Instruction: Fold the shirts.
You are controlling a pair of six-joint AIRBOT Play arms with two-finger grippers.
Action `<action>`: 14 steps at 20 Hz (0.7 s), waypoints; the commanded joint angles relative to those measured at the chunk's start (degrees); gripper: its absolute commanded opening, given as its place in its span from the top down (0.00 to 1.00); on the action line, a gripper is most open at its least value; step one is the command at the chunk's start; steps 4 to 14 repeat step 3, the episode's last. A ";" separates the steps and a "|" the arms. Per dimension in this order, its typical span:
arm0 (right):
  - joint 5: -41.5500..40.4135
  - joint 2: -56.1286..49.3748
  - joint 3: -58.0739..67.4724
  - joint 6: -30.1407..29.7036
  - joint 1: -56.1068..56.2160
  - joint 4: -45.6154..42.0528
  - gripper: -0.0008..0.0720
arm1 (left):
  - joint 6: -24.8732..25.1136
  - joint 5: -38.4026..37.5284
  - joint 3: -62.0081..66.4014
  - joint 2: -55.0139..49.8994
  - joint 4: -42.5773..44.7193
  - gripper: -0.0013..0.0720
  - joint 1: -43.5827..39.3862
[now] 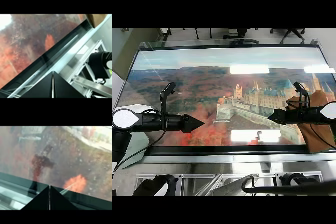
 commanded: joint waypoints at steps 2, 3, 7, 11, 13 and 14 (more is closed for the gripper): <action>0.11 0.02 -0.07 0.02 0.17 0.37 0.96 | 0.04 0.81 -0.79 0.44 0.00 0.96 -0.04; 0.11 0.02 -0.07 0.02 0.17 0.35 0.96 | 0.04 0.81 -0.79 0.44 0.00 0.96 -0.04; 0.11 0.02 -0.07 0.02 0.17 0.35 0.96 | 0.04 0.81 -0.79 0.44 0.00 0.96 -0.04; 0.11 0.02 -0.07 0.02 0.17 0.35 0.96 | 0.04 0.81 -0.79 0.44 0.00 0.96 -0.04; 0.11 0.02 -0.07 0.02 0.17 0.35 0.96 | 0.04 0.81 -0.79 0.44 0.00 0.96 -0.04; 0.11 0.02 -0.07 0.02 0.17 0.35 0.96 | 0.04 0.81 -0.79 0.44 0.00 0.96 -0.04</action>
